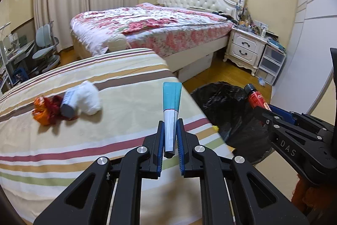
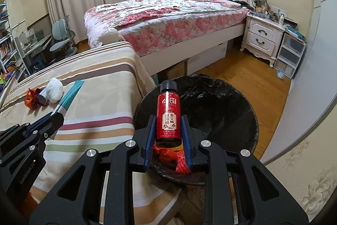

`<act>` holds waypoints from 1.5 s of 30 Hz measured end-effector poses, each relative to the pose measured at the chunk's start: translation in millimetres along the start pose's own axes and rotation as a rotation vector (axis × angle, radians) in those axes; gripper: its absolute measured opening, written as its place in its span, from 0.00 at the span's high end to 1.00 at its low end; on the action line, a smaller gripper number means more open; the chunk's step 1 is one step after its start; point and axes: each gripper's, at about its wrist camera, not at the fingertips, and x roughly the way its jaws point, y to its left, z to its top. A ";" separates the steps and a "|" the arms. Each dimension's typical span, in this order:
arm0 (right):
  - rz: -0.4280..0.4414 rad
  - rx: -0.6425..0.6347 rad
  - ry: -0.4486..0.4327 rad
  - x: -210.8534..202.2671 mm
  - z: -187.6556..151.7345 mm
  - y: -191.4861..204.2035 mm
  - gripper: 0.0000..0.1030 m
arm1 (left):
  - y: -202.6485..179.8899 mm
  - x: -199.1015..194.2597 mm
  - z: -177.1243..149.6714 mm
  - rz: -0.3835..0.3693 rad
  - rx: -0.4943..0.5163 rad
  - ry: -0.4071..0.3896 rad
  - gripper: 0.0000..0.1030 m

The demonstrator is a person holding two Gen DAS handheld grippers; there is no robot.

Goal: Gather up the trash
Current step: 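Carry the red can and white tube over the bin with both tools, then open both tools to drop the red can and white tube into the bin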

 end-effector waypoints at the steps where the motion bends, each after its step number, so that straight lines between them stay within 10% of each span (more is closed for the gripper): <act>1: -0.007 0.005 -0.003 0.5 0.8 -3.6 0.77 | -5.7 2.5 0.5 -0.005 0.006 0.001 0.88; 35: -0.063 0.113 0.030 35.3 2.6 -62.4 0.77 | -70.6 63.0 20.0 -0.023 0.115 0.056 0.87; 45: -0.081 0.144 0.025 37.1 1.6 -71.3 0.69 | -69.0 60.4 20.1 -0.005 0.104 0.047 0.55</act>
